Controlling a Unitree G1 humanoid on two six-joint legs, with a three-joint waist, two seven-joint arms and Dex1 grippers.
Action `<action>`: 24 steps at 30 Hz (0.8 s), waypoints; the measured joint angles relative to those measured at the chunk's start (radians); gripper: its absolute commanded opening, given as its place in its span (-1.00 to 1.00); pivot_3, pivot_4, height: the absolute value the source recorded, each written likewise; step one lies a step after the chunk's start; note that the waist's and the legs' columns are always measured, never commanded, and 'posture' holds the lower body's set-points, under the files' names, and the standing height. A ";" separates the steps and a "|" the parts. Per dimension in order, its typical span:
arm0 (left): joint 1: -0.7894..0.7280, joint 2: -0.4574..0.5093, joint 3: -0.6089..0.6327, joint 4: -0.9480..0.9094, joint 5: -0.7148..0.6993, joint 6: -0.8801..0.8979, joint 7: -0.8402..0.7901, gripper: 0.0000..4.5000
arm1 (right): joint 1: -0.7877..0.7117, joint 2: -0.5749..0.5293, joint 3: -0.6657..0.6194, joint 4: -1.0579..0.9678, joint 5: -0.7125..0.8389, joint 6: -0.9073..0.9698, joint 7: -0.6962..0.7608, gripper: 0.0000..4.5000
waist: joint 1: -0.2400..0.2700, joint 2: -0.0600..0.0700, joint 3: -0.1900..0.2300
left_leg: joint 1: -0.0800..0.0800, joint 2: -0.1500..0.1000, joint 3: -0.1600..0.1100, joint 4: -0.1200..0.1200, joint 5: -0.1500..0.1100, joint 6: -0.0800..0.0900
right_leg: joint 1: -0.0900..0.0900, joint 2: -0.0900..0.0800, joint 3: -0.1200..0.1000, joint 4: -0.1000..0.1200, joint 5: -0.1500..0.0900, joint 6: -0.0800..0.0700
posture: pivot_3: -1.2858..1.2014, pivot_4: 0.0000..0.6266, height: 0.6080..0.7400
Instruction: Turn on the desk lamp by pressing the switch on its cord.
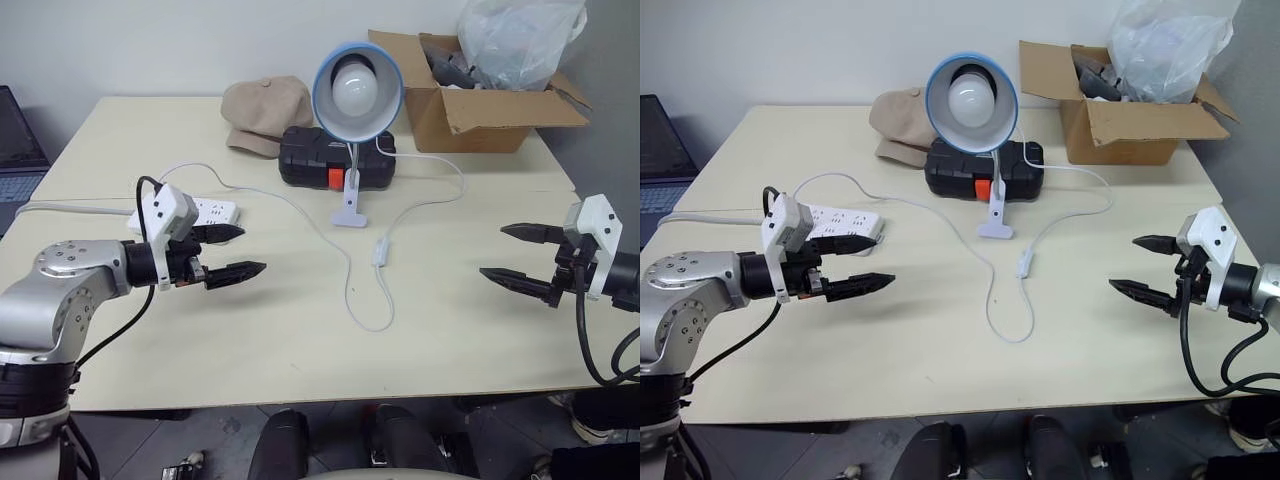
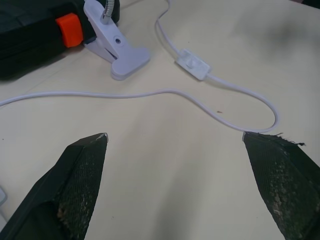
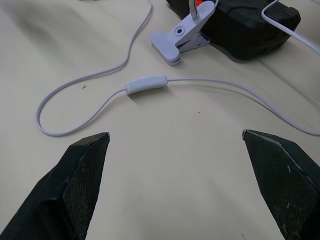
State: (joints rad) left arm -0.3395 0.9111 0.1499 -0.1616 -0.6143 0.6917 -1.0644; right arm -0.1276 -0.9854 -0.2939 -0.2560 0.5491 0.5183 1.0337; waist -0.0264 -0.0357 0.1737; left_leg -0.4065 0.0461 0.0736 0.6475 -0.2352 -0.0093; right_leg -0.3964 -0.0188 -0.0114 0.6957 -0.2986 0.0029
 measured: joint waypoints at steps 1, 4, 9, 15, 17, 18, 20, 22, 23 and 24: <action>0.000 0.000 0.000 0.000 -0.001 0.000 -0.001 1.00 | 0.000 0.000 0.000 0.000 0.000 0.000 0.000 0.98 | 0.000 0.000 0.000 | 0.000 0.000 0.000 0.000 0.000 0.000 | 0.000 0.000 0.000 0.000 0.000 0.000 | 0.03 -0.52 1.00; 0.006 0.010 0.000 -0.001 -0.013 0.003 -0.042 1.00 | 0.002 0.000 0.000 -0.005 0.000 0.000 -0.002 0.98 | -0.001 0.000 0.000 | 0.000 0.000 0.000 0.000 0.000 0.000 | 0.000 0.000 0.000 0.000 0.000 0.000 | 0.03 -0.52 1.00; 0.007 0.008 0.000 0.000 -0.011 -0.001 -0.040 1.00 | 0.002 0.000 0.002 -0.018 0.000 0.022 -0.012 0.98 | 0.000 0.000 0.000 | 0.000 0.000 0.000 0.000 0.000 0.000 | 0.001 0.000 0.000 0.000 0.000 0.000 | 0.03 -0.52 1.00; 0.006 0.001 -0.001 0.000 -0.009 -0.001 -0.025 1.00 | 0.001 0.001 0.012 -0.026 -0.010 0.048 -0.032 0.98 | 0.000 0.000 0.000 | 0.001 0.000 0.000 0.000 0.000 0.000 | 0.001 0.000 0.000 0.000 0.000 0.000 | 0.03 -0.52 1.00; 0.003 0.000 -0.001 0.000 -0.012 0.001 -0.017 1.00 | -0.003 0.003 0.020 -0.027 -0.011 0.060 -0.036 0.98 | 0.000 0.000 0.000 | 0.001 0.000 0.000 0.000 0.000 0.000 | 0.001 0.000 0.000 0.000 0.000 0.000 | 0.03 -0.52 1.00; 0.001 0.000 -0.001 0.000 -0.012 0.002 -0.017 1.00 | -0.005 0.004 0.022 -0.027 -0.011 0.061 -0.037 0.98 | 0.000 0.000 0.000 | 0.001 0.000 0.000 0.000 0.000 0.000 | 0.001 0.000 0.000 0.000 0.000 0.000 | 0.03 -0.52 1.00; -0.001 0.000 -0.001 0.000 -0.013 0.002 -0.017 1.00 | -0.017 0.012 0.024 -0.027 -0.011 0.068 -0.045 0.98 | 0.000 0.000 0.000 | 0.001 0.000 0.000 0.000 0.000 0.000 | 0.001 0.000 0.000 0.000 0.000 0.000 | 0.03 -0.52 1.00; -0.002 0.000 -0.001 0.000 -0.013 0.002 -0.018 1.00 | -0.023 0.013 0.025 -0.027 -0.011 0.072 -0.051 0.98 | 0.000 0.000 0.000 | 0.001 0.000 0.000 0.000 0.000 0.000 | 0.001 0.000 0.000 0.000 0.000 0.000 | 0.03 -0.52 1.00; -0.002 0.000 -0.001 0.001 -0.012 0.002 -0.018 1.00 | -0.025 0.013 0.025 -0.027 -0.011 0.075 -0.052 0.98 | 0.000 0.000 0.000 | 0.001 0.000 0.000 0.000 0.000 0.000 | 0.001 0.000 0.000 0.000 0.000 0.000 | 0.03 -0.52 1.00; -0.002 0.000 -0.001 0.001 -0.012 0.002 -0.019 1.00 | -0.028 0.013 0.026 -0.027 -0.011 0.078 -0.052 0.98 | 0.000 0.000 0.000 | 0.001 0.000 0.000 0.000 0.000 0.000 | 0.001 0.000 0.000 0.000 0.000 0.000 | 0.03 -0.52 1.00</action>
State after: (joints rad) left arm -0.3412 0.9110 0.1492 -0.1606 -0.6266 0.6934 -1.0829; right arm -0.1554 -0.9721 -0.2681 -0.2835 0.5378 0.5965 0.9812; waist -0.0264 -0.0357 0.1738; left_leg -0.4059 0.0461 0.0735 0.6474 -0.2352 -0.0094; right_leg -0.3958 -0.0187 -0.0114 0.6957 -0.2986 0.0029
